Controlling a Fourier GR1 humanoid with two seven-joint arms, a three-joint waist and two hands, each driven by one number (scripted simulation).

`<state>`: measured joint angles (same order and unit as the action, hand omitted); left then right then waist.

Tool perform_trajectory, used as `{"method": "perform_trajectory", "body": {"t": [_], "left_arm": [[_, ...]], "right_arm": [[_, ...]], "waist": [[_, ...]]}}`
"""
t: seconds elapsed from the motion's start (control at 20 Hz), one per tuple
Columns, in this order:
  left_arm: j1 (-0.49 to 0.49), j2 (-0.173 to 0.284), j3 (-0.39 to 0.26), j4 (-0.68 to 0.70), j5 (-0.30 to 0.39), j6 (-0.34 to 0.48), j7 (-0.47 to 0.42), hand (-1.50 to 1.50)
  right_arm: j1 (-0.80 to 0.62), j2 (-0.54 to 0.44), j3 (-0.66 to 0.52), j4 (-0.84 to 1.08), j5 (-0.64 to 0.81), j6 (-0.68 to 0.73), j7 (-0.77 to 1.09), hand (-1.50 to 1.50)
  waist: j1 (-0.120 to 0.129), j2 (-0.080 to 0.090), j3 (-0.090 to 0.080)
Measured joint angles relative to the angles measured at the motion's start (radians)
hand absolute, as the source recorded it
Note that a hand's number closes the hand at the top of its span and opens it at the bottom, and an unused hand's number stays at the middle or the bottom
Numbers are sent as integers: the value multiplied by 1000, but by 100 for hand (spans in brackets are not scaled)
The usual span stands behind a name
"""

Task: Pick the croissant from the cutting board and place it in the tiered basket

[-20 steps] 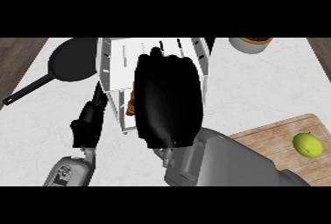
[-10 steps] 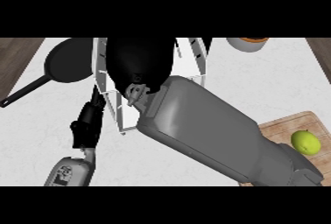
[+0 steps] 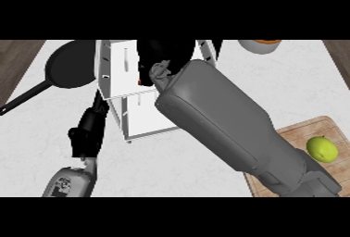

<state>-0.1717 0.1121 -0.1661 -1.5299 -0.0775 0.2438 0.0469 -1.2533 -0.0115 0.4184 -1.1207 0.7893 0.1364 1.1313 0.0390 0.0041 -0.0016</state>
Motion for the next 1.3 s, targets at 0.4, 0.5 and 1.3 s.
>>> {"method": "perform_trajectory", "body": {"t": [0.4,0.5,1.3], "left_arm": [[5,-5,9,0,-4,7,2,0],[11,-1,16,-2,-2,7,3,0],[89,26,66,-45,14,14,-7,0]], "right_arm": [[34,1,-68,-26,-44,-208,-26,-150],[39,2,-109,-48,-15,-260,-27,-150],[568,-74,-351,-694,17,-337,-30,-150]], "waist": [[-11,-3,1],[-20,-5,1],[-110,-26,4]]}}
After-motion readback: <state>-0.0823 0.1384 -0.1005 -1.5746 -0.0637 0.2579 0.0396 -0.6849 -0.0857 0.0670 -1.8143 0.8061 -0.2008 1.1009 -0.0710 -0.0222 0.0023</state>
